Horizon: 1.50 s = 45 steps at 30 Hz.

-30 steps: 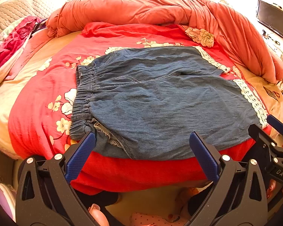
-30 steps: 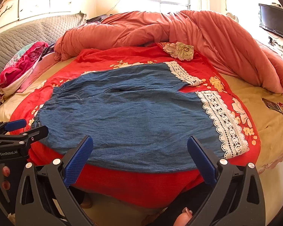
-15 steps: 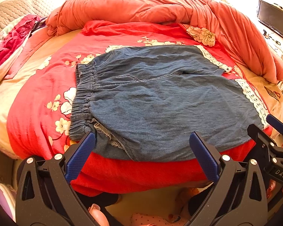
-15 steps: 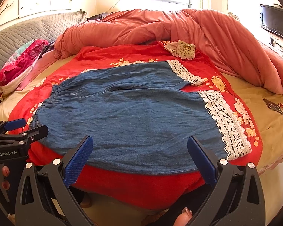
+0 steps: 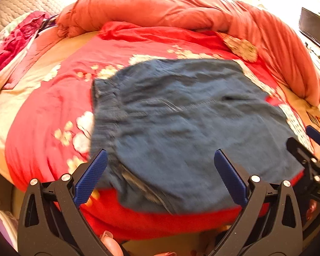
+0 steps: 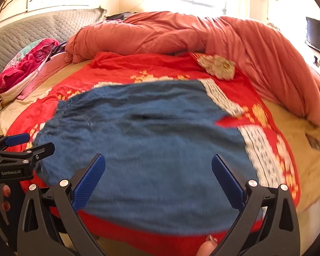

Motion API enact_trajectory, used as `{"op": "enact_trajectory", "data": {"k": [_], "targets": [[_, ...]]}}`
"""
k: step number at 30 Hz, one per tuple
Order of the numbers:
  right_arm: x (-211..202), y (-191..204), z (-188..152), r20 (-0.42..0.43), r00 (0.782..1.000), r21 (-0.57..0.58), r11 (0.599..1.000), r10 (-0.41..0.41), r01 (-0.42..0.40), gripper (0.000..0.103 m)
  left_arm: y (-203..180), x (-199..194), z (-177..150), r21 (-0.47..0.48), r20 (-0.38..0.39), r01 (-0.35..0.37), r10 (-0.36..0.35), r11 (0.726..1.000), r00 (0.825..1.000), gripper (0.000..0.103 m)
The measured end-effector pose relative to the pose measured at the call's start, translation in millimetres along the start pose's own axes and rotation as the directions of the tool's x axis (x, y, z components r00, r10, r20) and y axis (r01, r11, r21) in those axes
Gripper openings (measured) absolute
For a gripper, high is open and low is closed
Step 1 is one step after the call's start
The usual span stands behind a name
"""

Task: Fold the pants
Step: 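Grasp the elastic waistband with the left gripper while the right gripper grasps the waist edge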

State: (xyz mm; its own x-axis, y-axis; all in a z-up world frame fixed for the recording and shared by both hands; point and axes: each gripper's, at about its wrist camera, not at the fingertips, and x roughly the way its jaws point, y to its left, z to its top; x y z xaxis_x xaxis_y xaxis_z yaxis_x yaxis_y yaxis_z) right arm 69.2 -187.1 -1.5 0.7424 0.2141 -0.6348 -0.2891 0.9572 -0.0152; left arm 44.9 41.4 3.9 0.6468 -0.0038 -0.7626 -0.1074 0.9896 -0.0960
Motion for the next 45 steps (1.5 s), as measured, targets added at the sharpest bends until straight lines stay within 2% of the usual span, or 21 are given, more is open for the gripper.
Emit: {"op": "enact_trajectory", "data": {"k": [11,16,25,27,29,30,31,32,33,34,37,40,45], "targets": [[66,36,66,-0.005,1.0,-0.126,0.992,0.016,-0.017,0.099,63,49,64,-0.075,-0.005,-0.088,0.088,0.993,0.996,0.094],[94,54,84,-0.015,1.0,-0.171,0.985,0.022,-0.025,0.099,87,81,86,-0.095,-0.05,-0.121,0.116,0.988,0.992,0.094],[149,78,110,-0.052,0.998,-0.279,0.959,0.034,-0.047,0.099,113,142,101,-0.141,-0.135,-0.094,0.075,0.986,0.988,0.094],[168,82,119,-0.071,0.996,-0.313,0.947,0.056,-0.075,0.099,113,145,100,-0.13,-0.118,-0.082,0.067,0.988,0.991,0.094],[186,83,129,-0.109,0.99,-0.329,0.937,0.088,-0.119,0.099,113,144,102,-0.116,-0.092,-0.065,0.054,0.991,0.994,0.087],[197,83,134,-0.135,0.985,-0.329,0.933,0.107,-0.146,0.099,114,143,103,-0.113,-0.077,-0.059,0.051,0.992,0.996,0.07],[208,82,140,-0.161,0.98,-0.33,0.929,0.119,-0.167,0.099,114,143,103,-0.109,-0.069,-0.061,0.054,0.992,0.996,0.058],[215,81,144,-0.172,0.976,-0.33,0.926,0.132,-0.184,0.099,114,144,103,-0.104,-0.068,-0.052,0.045,0.993,0.997,0.056],[224,80,149,-0.188,0.971,-0.328,0.923,0.146,-0.202,0.099,111,144,103,-0.086,-0.062,-0.046,0.04,0.995,0.997,0.047],[231,80,153,-0.207,0.965,-0.335,0.916,0.159,-0.223,0.099,106,141,102,-0.056,-0.052,-0.045,0.042,0.997,0.998,0.042],[244,83,163,-0.226,0.954,-0.36,0.892,0.199,-0.272,0.099,101,134,104,-0.03,-0.017,-0.036,0.036,0.999,0.999,0.032],[249,90,169,-0.243,0.942,-0.415,0.853,0.23,-0.315,0.099,102,124,103,-0.034,0.033,-0.008,0.009,0.999,0.999,0.028],[259,109,174,-0.267,0.934,-0.563,0.748,0.238,-0.351,0.099,101,101,101,-0.024,0.128,0.013,-0.009,1.0,0.992,0.027]]}}
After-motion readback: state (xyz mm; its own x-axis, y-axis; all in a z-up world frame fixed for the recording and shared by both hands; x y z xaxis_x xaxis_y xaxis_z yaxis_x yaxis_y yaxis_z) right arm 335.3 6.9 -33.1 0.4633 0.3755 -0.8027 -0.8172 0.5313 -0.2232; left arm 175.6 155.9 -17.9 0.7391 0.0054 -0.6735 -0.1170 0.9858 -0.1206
